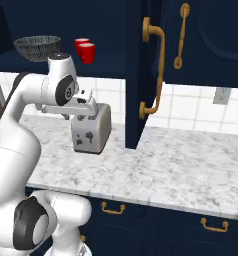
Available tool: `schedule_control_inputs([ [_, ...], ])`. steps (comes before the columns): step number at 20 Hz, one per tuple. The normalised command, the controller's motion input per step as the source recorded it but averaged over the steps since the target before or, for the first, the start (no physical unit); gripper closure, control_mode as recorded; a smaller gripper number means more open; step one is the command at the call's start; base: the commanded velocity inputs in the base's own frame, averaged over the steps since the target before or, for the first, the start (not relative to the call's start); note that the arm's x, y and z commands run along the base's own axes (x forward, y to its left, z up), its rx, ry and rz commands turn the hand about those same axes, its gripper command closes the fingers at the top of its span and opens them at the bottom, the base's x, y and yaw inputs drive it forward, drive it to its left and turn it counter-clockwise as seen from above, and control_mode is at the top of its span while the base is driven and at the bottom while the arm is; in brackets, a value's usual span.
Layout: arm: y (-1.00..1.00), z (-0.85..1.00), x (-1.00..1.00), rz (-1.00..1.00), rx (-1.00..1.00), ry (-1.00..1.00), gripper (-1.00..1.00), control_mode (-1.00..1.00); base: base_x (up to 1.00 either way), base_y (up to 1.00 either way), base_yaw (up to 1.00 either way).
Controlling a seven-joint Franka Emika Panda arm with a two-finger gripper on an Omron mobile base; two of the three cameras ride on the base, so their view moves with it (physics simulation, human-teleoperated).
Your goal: Gather all objects into one cabinet and sort the glasses and bowls to opposite sides.
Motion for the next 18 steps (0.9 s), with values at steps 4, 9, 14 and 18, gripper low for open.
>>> schedule_control_inputs([
  [4,0.0,0.0,0.0,0.0,0.0,0.0,-1.0,1.0,-0.49,-0.14,0.0],
  [9,0.0,0.0,0.0,0.0,0.0,0.0,-1.0,1.0,-1.0,-0.45,0.0],
  [14,0.0,0.0,0.0,0.0,0.0,0.0,-1.0,1.0,-1.0,-0.64,0.0],
  [18,0.0,0.0,0.0,0.0,0.0,0.0,-1.0,1.0,-0.76,-0.83,0.0],
])
